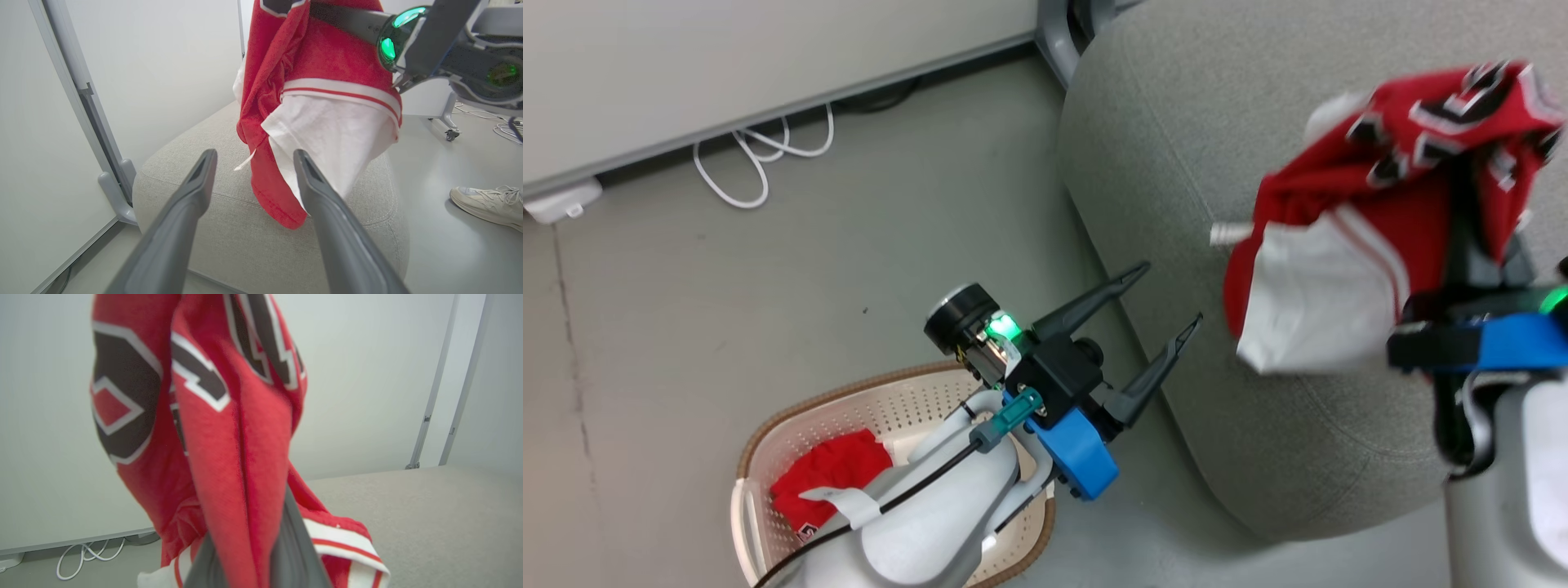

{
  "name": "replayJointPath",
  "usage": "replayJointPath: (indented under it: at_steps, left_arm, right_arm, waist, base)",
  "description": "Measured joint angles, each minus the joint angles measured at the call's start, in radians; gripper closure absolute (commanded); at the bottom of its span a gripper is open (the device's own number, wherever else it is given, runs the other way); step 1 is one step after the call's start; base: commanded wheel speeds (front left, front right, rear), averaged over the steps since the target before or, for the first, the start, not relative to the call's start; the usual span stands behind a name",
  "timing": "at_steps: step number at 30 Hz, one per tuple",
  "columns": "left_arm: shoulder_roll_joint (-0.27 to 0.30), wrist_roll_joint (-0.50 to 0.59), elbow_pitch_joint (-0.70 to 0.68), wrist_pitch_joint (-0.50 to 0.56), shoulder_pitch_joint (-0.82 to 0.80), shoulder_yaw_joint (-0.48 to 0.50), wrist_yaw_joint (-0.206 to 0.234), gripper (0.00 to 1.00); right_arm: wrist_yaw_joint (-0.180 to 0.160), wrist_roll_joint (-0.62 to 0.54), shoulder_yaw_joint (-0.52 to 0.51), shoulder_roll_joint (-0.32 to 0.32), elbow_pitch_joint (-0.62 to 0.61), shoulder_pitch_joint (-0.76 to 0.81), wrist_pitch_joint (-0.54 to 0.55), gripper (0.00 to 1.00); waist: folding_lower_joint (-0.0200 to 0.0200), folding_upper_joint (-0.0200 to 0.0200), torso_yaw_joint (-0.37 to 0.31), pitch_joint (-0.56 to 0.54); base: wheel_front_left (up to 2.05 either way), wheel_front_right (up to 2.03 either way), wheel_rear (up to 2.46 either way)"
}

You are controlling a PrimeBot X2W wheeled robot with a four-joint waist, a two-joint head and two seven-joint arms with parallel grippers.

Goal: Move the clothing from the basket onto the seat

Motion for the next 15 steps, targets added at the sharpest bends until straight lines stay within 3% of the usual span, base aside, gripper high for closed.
replayJointPath:
  at_steps: [6, 15]
  left_arm:
    - [0.02, 0.027, -0.009, 0.0, -0.056, 0.004, 0.0, 0.0]
    - [0.051, 0.059, -0.015, 0.0, -0.174, -0.003, 0.0, 0.0]
  right_arm:
    - [0.0, -0.003, -0.088, -0.039, -0.075, -0.17, 0.0, 1.0]
    - [0.0, -0.001, -0.256, -0.176, -0.126, -0.407, 0.0, 1.0]
  waist:
    - [0.0, 0.0, 0.005, 0.089]
    - [0.0001, 0.0, 0.03, 0.271]
  base:
    - [0.0, 0.0, 0.0]
    - [0.0, 0.0, 0.0]
